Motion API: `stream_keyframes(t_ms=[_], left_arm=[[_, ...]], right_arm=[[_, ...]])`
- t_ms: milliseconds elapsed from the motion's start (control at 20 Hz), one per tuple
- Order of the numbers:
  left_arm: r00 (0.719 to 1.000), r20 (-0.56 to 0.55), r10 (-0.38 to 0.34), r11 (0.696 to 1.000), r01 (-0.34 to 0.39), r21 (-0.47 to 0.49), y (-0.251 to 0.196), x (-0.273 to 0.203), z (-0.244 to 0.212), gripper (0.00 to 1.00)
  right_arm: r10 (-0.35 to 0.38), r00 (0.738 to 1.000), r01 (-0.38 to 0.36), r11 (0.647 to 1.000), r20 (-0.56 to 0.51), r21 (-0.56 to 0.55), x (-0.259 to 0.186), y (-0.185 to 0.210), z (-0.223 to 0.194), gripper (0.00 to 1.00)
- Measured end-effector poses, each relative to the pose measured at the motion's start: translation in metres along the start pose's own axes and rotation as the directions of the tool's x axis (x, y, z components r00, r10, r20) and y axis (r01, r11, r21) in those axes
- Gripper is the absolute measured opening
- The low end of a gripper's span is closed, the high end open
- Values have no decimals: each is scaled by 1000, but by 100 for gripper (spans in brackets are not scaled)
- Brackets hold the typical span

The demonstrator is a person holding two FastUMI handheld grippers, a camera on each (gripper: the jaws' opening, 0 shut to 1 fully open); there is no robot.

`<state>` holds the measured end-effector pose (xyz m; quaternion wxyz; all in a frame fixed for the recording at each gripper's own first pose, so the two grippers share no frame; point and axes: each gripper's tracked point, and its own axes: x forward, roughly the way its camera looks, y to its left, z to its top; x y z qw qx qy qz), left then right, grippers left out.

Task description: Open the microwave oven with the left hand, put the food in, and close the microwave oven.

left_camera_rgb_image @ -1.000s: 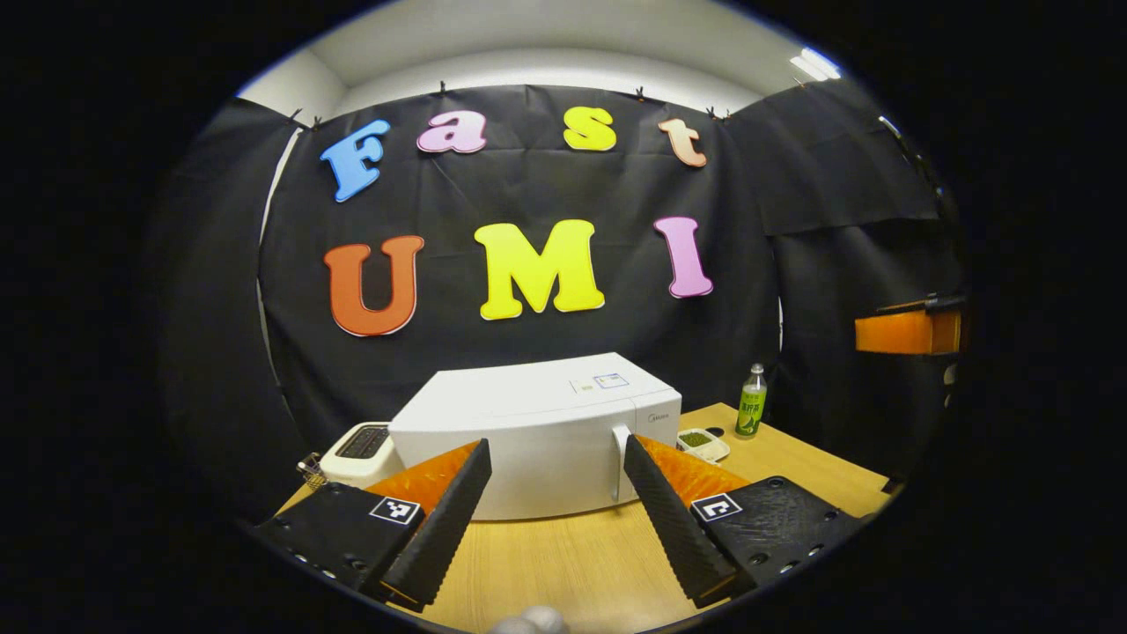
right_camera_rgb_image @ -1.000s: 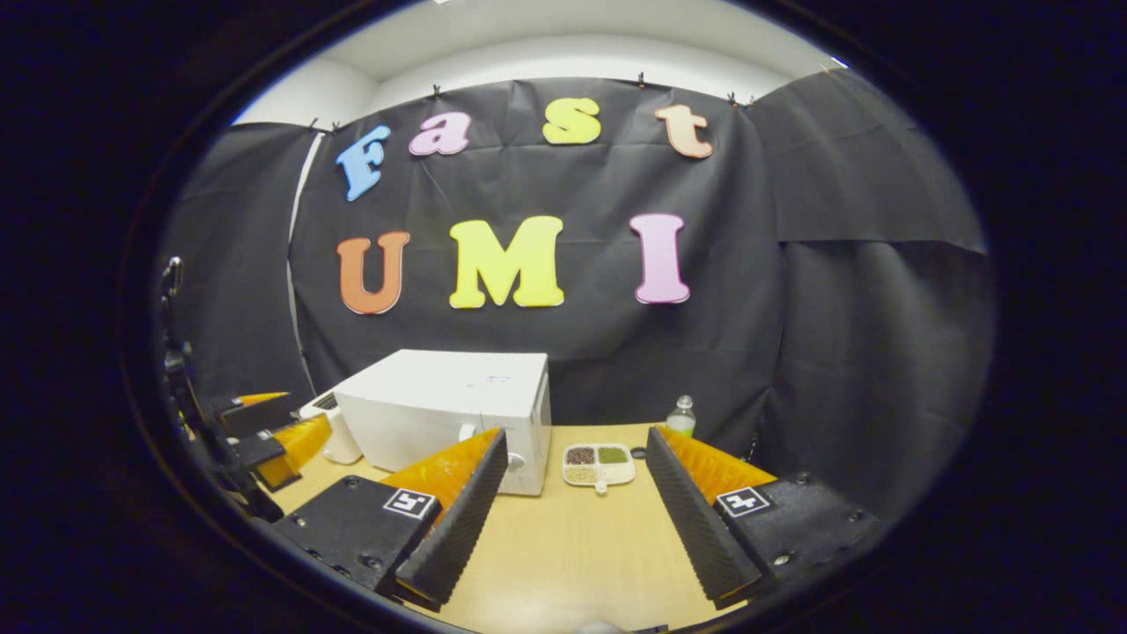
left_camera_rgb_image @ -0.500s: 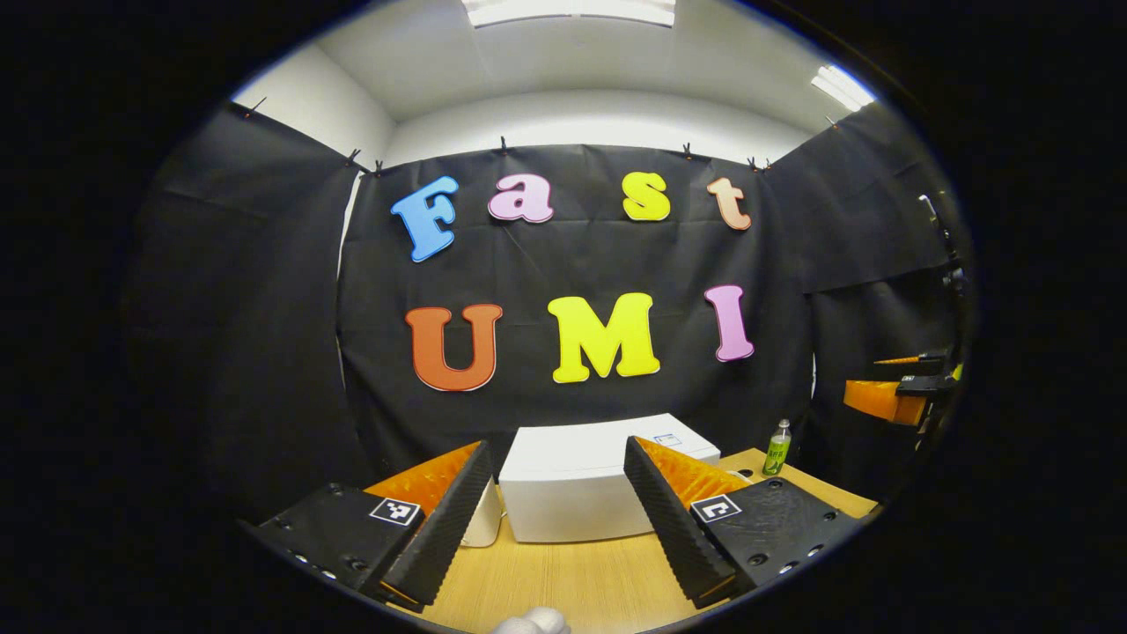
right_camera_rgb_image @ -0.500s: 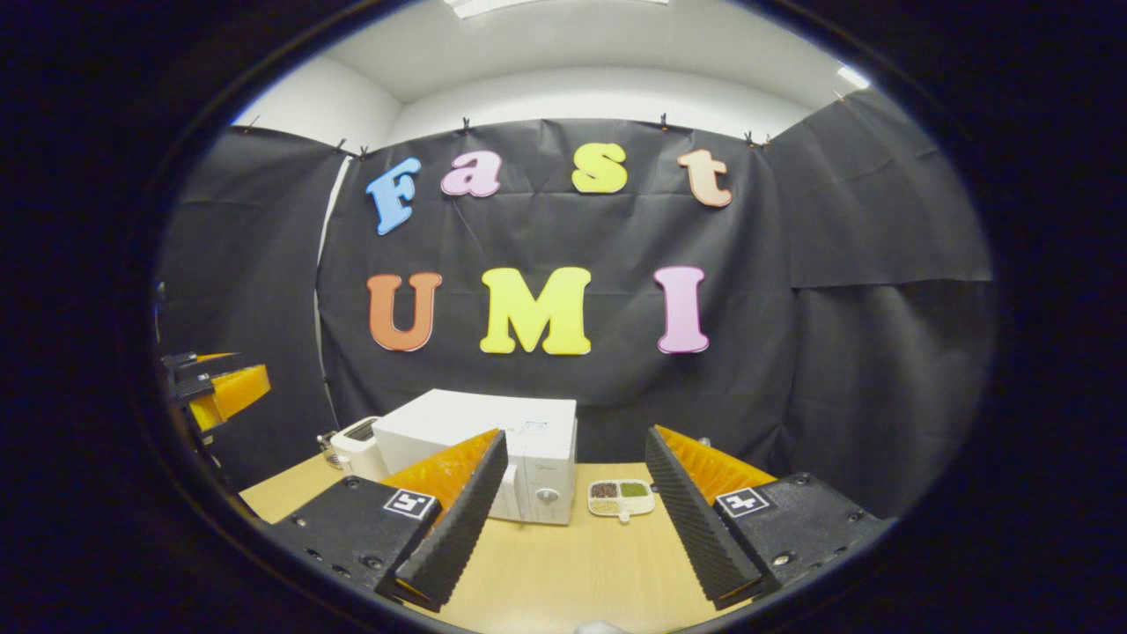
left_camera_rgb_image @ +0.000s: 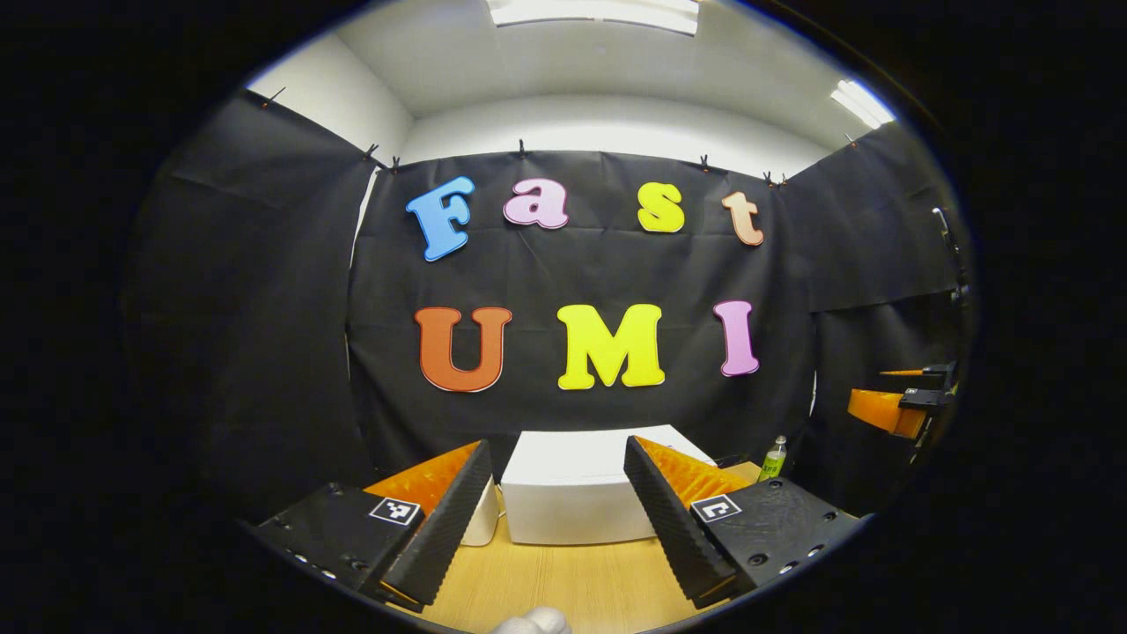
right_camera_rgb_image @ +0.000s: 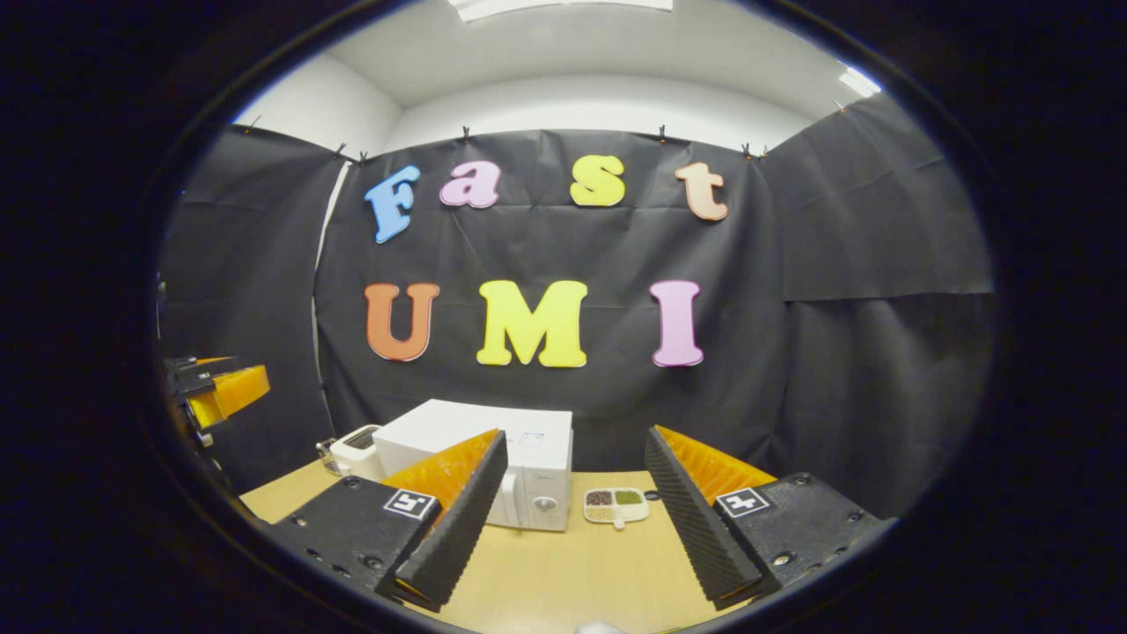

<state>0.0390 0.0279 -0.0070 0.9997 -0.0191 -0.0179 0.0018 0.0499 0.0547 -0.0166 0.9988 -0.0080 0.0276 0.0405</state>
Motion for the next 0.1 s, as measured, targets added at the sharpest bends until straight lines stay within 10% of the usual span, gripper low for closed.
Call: stream_keyframes(t_ms=[100], left_arm=[[1000, -5, 0, 1000, 0, -4, -2, 1, -1, 96]], right_arm=[[-11, 1000, 11, 1000, 4, 1, 1, -5, 1, 100]])
